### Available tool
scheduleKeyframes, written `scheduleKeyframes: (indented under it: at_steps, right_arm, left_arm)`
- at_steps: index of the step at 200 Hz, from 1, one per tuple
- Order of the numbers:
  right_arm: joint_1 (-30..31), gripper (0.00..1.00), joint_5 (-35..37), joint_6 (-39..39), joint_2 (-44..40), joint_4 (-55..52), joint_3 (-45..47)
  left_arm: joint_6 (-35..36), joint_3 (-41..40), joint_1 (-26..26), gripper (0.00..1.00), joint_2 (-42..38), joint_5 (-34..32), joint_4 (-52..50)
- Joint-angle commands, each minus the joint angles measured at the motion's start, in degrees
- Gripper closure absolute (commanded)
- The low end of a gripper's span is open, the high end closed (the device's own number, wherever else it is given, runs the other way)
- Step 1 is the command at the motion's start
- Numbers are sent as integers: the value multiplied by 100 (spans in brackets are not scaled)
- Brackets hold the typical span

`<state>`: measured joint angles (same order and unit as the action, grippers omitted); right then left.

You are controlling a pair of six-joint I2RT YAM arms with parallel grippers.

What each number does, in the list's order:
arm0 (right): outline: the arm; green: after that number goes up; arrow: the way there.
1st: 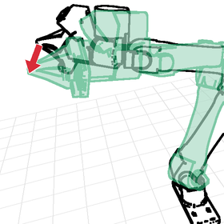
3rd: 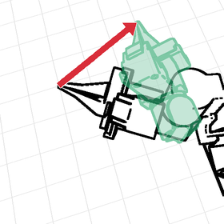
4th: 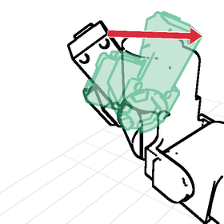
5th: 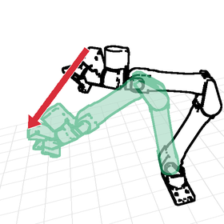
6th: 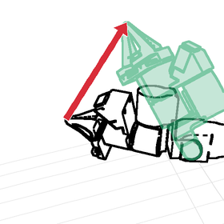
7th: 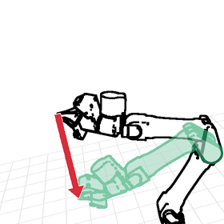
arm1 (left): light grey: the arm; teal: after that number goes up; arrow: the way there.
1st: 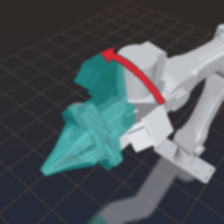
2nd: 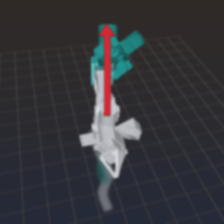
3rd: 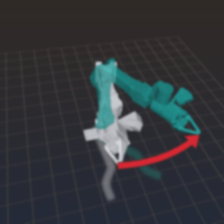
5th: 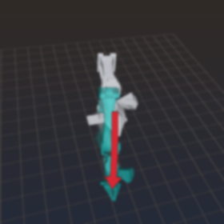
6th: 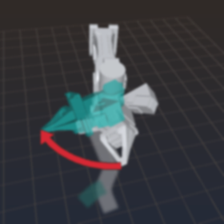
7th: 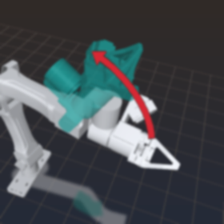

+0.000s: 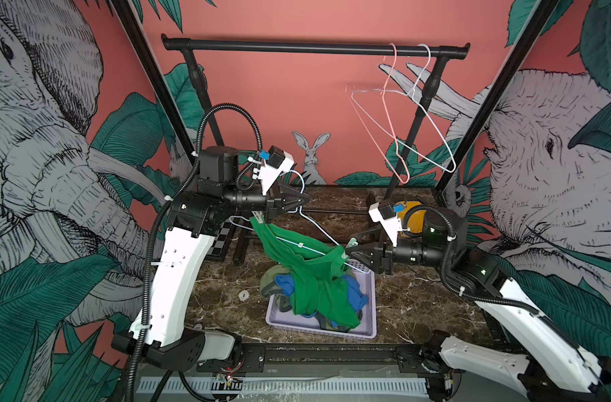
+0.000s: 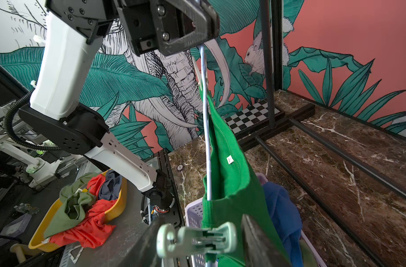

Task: Remove the clothespins securing tank tops to the hanger
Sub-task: Remove the clothespin from the hanger.

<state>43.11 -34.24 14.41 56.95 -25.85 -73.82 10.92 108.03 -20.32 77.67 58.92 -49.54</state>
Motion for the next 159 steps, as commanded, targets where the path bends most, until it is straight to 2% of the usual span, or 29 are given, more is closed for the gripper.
scheduleKeyframes:
  at_steps: [1,34,69,92,129,159]
  right_arm:
    - [3,52,-170,33,-35,304,8]
    - [4,55,-162,43,-43,312,61]
    - [-1,66,-136,36,-28,322,70]
    - [0,76,-86,35,-24,307,78]
    - [2,100,118,31,-87,339,139]
    - [2,100,651,119,-311,531,275]
  left_arm:
    - [-107,3,5,100,-83,133,208]
    - [-134,24,12,100,-87,143,225]
    - [-133,-3,11,100,-111,187,225]
    - [-151,7,10,100,-126,225,243]
    - [-60,-15,3,100,-144,195,186]
    - [284,-45,-27,100,-158,24,-60]
